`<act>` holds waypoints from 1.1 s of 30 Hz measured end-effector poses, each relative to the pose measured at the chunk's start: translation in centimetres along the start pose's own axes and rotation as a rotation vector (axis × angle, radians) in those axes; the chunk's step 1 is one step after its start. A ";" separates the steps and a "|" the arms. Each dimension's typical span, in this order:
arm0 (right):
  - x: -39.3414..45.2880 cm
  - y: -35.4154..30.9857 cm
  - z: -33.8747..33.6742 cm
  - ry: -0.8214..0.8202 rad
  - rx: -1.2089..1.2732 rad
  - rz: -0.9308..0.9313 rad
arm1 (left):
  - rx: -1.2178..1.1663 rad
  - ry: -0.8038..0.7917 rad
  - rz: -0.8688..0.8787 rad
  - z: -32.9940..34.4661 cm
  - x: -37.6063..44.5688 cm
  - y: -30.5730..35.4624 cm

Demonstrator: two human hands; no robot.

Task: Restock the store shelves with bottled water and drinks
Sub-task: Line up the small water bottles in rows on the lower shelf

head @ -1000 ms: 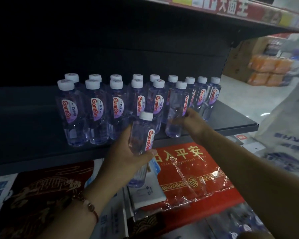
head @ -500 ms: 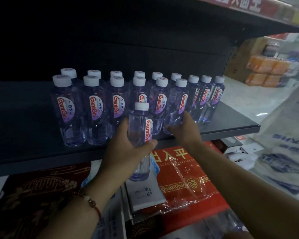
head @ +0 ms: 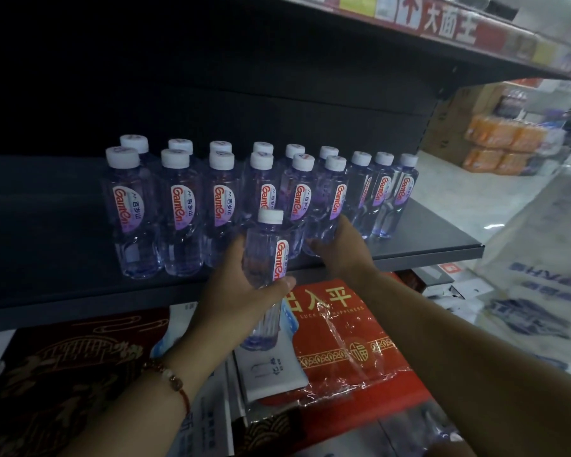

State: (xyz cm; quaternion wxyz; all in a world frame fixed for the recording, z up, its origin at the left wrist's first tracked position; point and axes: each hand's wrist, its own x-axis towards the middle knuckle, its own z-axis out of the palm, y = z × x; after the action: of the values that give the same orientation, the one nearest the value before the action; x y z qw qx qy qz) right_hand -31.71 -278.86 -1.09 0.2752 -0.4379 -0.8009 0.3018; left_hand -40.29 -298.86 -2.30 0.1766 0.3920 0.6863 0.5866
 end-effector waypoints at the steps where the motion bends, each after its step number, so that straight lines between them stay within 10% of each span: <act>1: -0.3 -0.1 -0.1 0.001 -0.005 -0.011 | -0.001 0.000 -0.006 0.1 0.0 0.0; 6: -4.4 -0.1 -0.6 0.000 0.102 -0.081 | -0.014 -0.022 -0.037 0.5 -0.3 0.2; 16: -13.7 0.0 -1.1 -0.540 0.337 -0.101 | -0.128 0.038 -0.136 2.5 -0.7 0.6; 26: -13.3 1.7 -3.7 -0.399 0.250 -0.097 | -0.077 -0.122 -0.027 5.2 -1.7 1.3; 33: -9.5 4.1 -6.0 -0.285 0.274 -0.073 | 0.609 -0.193 0.301 4.5 -1.7 1.8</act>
State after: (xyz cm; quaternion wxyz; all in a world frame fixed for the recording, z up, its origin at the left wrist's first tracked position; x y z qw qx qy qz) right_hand -20.92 -283.87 -1.72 0.2268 -0.3197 -0.7986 0.4568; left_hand -35.48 -297.07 -2.08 0.0271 0.5769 0.7446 0.3347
